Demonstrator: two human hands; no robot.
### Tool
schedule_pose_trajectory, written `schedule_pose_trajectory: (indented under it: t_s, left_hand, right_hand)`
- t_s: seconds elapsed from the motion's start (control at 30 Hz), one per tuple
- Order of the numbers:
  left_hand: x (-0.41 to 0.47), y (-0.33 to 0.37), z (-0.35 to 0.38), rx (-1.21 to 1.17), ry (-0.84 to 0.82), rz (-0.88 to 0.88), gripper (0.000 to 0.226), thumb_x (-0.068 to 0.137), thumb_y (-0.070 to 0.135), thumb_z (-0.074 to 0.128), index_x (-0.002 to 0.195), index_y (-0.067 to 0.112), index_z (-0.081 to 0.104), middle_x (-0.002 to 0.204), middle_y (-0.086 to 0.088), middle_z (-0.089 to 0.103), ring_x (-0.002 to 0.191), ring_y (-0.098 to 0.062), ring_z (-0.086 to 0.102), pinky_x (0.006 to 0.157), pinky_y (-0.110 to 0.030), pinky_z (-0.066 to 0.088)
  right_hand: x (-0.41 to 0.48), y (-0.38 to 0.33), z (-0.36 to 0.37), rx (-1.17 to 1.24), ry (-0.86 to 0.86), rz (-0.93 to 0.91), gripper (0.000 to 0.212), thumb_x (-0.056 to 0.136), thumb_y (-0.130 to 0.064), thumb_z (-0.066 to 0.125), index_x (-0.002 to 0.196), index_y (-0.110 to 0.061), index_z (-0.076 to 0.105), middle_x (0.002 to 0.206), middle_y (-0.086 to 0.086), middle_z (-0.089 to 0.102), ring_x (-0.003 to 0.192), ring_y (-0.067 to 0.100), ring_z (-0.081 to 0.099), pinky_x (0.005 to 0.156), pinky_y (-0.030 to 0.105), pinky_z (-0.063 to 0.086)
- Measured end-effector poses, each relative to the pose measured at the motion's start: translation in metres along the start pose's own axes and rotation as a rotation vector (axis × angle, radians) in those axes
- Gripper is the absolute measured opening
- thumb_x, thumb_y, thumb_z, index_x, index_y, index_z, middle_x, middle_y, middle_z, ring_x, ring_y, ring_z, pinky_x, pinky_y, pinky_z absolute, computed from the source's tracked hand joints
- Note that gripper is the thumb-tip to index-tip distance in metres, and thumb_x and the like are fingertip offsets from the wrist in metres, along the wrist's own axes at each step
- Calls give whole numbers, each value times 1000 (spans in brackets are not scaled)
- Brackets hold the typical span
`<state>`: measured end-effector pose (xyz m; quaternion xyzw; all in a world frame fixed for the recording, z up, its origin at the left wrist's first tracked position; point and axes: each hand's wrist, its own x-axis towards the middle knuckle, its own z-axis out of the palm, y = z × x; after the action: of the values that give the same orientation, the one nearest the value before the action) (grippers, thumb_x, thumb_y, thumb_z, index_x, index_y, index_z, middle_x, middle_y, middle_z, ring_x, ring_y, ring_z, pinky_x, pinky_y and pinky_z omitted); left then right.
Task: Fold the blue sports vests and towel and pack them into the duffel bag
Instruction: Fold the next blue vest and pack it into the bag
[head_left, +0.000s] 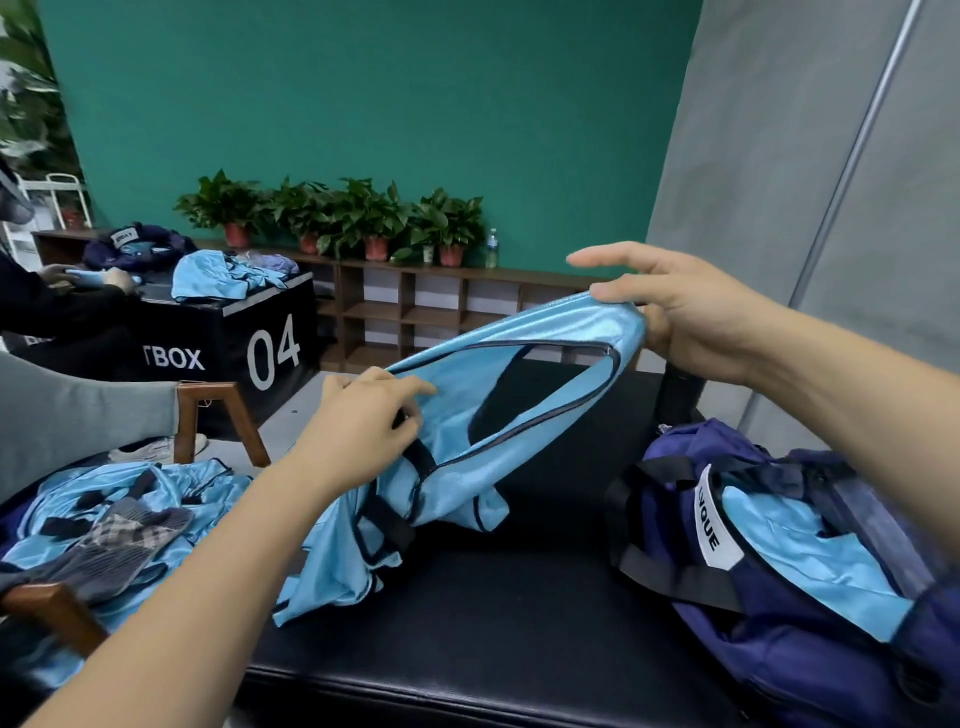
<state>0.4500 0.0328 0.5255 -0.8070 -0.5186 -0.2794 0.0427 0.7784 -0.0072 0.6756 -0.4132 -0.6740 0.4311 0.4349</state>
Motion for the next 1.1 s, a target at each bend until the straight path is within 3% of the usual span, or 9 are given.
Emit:
schedule_pose_trajectory:
  t_s: [0.1,0.2,0.27,0.37,0.5,0.57,0.73,0.93,1.1]
  left_hand:
    - [-2,12,-12,-126,-6,-43,32,107,41,57,139,46,62,102,33,68,108,-4,54,112,-48,37]
    - [-8,36,-29,-486,-113,-121,37,111,55,41,125,42,73,117,30,73,118,-1,62,111,-38,41]
    - [-11,55,-37,-868,-234,-166,56,113,58,27,126,34,75,120,16,78,121,-5,67,107,-38,39]
    - [-10,71,-36,-1171,-281,-202,73,111,61,19,128,19,76,120,-5,80,115,-20,73,96,-42,41]
    - [-6,74,-28,-1360,-161,-229,54,113,53,37,138,18,70,129,-3,76,118,-25,71,108,-45,48]
    - [-5,69,-28,-1417,-62,-247,43,113,41,46,140,15,67,133,-9,74,125,-29,69,110,-45,50]
    - [-3,43,-37,-1463,184,-363,32,109,24,55,135,9,68,122,-7,76,99,-18,71,87,-33,54]
    - [-1,7,-57,-1527,291,-441,24,105,27,62,122,11,68,118,-14,68,106,-27,65,99,-44,48]
    - [-3,-10,-65,-1527,316,-462,41,102,30,64,131,1,67,138,-26,66,113,-32,66,117,-55,42]
  right_hand:
    - [0,-1,4,-5,11,-7,31,99,-10,69,127,-23,76,112,15,74,97,33,63,84,41,51]
    - [1,2,18,-38,-28,-7,31,98,-10,71,128,-20,74,107,9,74,87,22,67,70,29,54]
    - [5,9,29,-76,-47,-18,32,98,-10,72,128,-21,74,108,4,75,92,18,71,82,31,54]
    - [12,19,48,-144,-61,-36,32,97,-10,74,124,-27,76,113,-1,78,109,22,72,101,40,49]
    - [19,31,74,-186,-77,-52,38,95,-10,76,128,-28,72,120,5,78,120,29,71,105,47,52]
    - [21,39,87,-191,-122,-68,45,95,-12,77,135,-30,66,122,5,77,119,28,71,103,51,54]
    - [29,66,103,-73,-61,-42,51,99,-19,76,144,-27,54,113,13,75,102,25,75,88,39,59]
    - [41,154,97,-393,48,184,13,94,-18,75,106,-23,74,96,2,77,86,14,70,74,28,54]
    - [39,217,97,-742,-115,349,39,86,-34,82,121,-30,67,115,-9,67,105,12,65,93,29,53]
